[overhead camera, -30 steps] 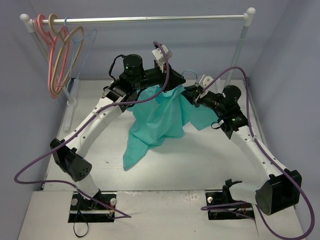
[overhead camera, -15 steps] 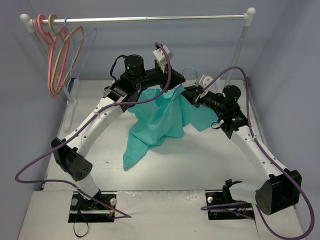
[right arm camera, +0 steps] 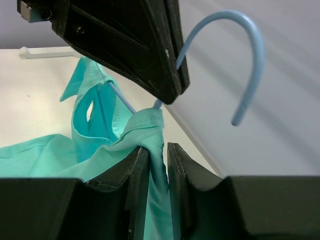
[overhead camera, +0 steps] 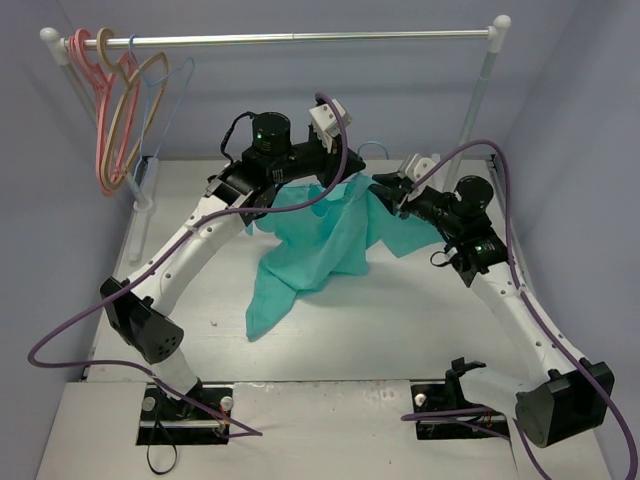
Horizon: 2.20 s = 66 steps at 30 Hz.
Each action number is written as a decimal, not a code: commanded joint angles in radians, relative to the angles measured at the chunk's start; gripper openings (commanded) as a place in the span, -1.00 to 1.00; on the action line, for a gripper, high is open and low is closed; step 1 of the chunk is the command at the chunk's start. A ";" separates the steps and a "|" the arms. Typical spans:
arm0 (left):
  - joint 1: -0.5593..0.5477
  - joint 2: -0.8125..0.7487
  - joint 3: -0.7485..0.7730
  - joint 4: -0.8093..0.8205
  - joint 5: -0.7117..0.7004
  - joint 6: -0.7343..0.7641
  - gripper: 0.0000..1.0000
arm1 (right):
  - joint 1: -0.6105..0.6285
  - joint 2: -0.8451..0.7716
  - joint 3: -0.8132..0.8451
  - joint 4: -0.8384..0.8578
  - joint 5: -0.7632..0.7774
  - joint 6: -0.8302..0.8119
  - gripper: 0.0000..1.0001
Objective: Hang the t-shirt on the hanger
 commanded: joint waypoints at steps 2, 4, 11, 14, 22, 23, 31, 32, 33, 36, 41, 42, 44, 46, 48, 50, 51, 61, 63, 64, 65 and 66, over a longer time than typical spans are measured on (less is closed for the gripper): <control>0.007 -0.094 0.020 0.044 -0.018 0.039 -1.00 | -0.015 -0.072 -0.007 0.019 0.033 -0.028 -0.56; 0.012 -0.103 0.020 0.044 -0.024 0.041 -1.00 | -0.016 -0.081 -0.024 0.002 0.046 -0.033 -0.53; 0.015 -0.119 0.036 0.036 -0.026 0.035 -1.00 | -0.035 -0.107 -0.063 -0.047 0.105 -0.064 -0.50; 0.016 -0.129 0.034 0.025 -0.031 0.036 -1.00 | -0.048 -0.112 -0.070 -0.052 0.118 -0.068 -0.52; 0.030 -0.152 0.050 -0.007 -0.072 0.047 -1.00 | -0.073 -0.106 -0.037 -0.086 0.135 -0.093 -0.48; 0.032 -0.152 0.062 -0.019 -0.081 0.049 -1.00 | -0.073 -0.103 -0.024 -0.092 0.135 -0.096 -0.48; 0.078 -0.157 0.189 -0.122 -0.185 0.110 -1.00 | -0.075 -0.130 0.028 -0.155 0.155 -0.119 -0.06; 0.082 -0.159 0.204 -0.129 -0.193 0.118 -1.00 | -0.075 -0.135 0.036 -0.149 0.146 -0.094 -0.03; 0.088 -0.155 0.232 -0.134 -0.201 0.128 -1.00 | -0.075 -0.138 0.057 -0.146 0.139 -0.079 0.02; 0.110 -0.133 0.333 -0.154 -0.274 0.168 -1.00 | -0.073 -0.139 0.096 -0.161 0.112 -0.036 0.11; 0.119 -0.094 0.539 -0.177 -0.408 0.245 -1.00 | -0.073 -0.162 0.127 -0.164 0.121 -0.031 0.15; 0.118 -0.097 0.560 -0.177 -0.408 0.260 -1.00 | -0.073 -0.164 0.127 -0.164 0.128 -0.031 0.15; 0.118 -0.117 0.599 -0.176 -0.376 0.256 -1.00 | -0.073 -0.169 0.127 -0.162 0.135 -0.031 0.15; 0.118 -0.140 0.594 -0.157 -0.312 0.190 -1.00 | -0.073 -0.169 0.124 -0.162 0.142 -0.031 0.15; 0.118 -0.171 0.527 -0.110 -0.209 0.112 -1.00 | -0.073 -0.167 0.114 -0.149 0.144 -0.025 0.15; 0.118 -0.159 0.505 -0.087 -0.068 -0.017 -1.00 | -0.073 -0.164 0.104 -0.133 0.145 -0.011 0.13; 0.118 -0.149 0.508 -0.096 -0.031 -0.075 -1.00 | -0.073 -0.159 0.099 -0.123 0.144 -0.007 0.13; 0.119 -0.198 0.416 -0.229 -0.561 0.058 -1.00 | -0.073 -0.162 0.090 -0.129 0.159 0.082 0.10; 0.119 -0.179 0.422 -0.217 -0.684 0.101 -1.00 | -0.071 -0.162 0.087 -0.129 0.149 0.099 0.09; 0.119 -0.160 0.439 -0.206 -0.711 0.110 -1.00 | -0.073 -0.169 0.084 -0.129 0.145 0.104 0.08; 0.119 -0.149 0.453 -0.205 -0.754 0.121 -1.00 | -0.071 -0.172 0.082 -0.129 0.144 0.108 0.08; 0.119 -0.137 0.467 -0.199 -0.777 0.142 -1.00 | -0.071 -0.176 0.081 -0.130 0.138 0.116 0.08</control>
